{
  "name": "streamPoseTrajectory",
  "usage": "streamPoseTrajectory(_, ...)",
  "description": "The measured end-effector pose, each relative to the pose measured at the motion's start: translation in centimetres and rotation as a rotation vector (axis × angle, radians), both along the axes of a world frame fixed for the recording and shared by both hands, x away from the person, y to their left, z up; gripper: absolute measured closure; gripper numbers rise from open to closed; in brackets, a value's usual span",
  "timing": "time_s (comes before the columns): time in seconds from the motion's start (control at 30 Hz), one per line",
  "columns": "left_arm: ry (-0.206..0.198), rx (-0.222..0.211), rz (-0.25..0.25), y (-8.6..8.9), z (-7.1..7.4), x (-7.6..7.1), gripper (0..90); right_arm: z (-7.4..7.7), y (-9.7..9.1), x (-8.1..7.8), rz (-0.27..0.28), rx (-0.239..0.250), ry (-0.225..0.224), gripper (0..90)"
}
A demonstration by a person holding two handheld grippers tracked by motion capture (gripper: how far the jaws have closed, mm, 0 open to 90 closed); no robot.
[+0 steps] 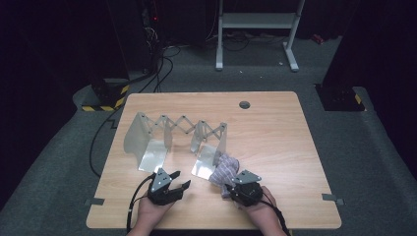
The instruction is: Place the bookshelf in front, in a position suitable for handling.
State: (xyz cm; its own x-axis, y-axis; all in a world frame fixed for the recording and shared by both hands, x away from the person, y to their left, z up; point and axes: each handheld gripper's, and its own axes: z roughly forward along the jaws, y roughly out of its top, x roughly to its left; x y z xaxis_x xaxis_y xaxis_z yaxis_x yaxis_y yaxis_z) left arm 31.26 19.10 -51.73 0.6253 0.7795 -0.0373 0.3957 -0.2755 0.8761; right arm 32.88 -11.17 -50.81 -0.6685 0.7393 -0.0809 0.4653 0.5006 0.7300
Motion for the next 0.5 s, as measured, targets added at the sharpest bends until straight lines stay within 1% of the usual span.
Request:
streamPoseTrajectory(0.07, 0.000, 0.001, 0.003, 0.0, 0.0, 0.0, 43.8, 0.4, -0.6, 0.3, -0.028, 0.025, -0.014, 59.4)
streamPoseTrajectory(0.1, 0.000, 0.002, 0.005, 0.1, 0.0, 0.0, 43.8, 0.6, -0.9, 0.6, -0.038, 0.028, -0.019, 59.3)
streamPoseTrajectory(0.13, 0.001, -0.001, 0.008, 0.1, 0.0, 0.0, 43.8, 0.6, -1.1, 0.9, -0.047, 0.029, -0.018, 59.2)
streamPoseTrajectory(0.2, 0.000, -0.003, 0.007, 0.1, 0.0, 0.0, 43.8, 0.5, -1.4, 1.6, -0.062, 0.042, -0.002, 58.6)
streamPoseTrajectory(0.37, 0.002, -0.014, 0.008, 0.2, 0.0, 0.0, 43.8, 0.2, -1.1, 3.6, -0.115, 0.003, -0.016, 58.5)
streamPoseTrajectory(0.43, 0.002, -0.014, 0.004, 0.2, 0.0, 0.0, 43.8, -0.1, -1.0, 4.5, -0.141, -0.001, -0.010, 58.5)
streamPoseTrajectory(0.5, 0.003, -0.012, 0.001, 0.2, 0.0, 0.0, 43.8, -0.4, -0.8, 5.0, -0.151, -0.010, -0.005, 58.2)
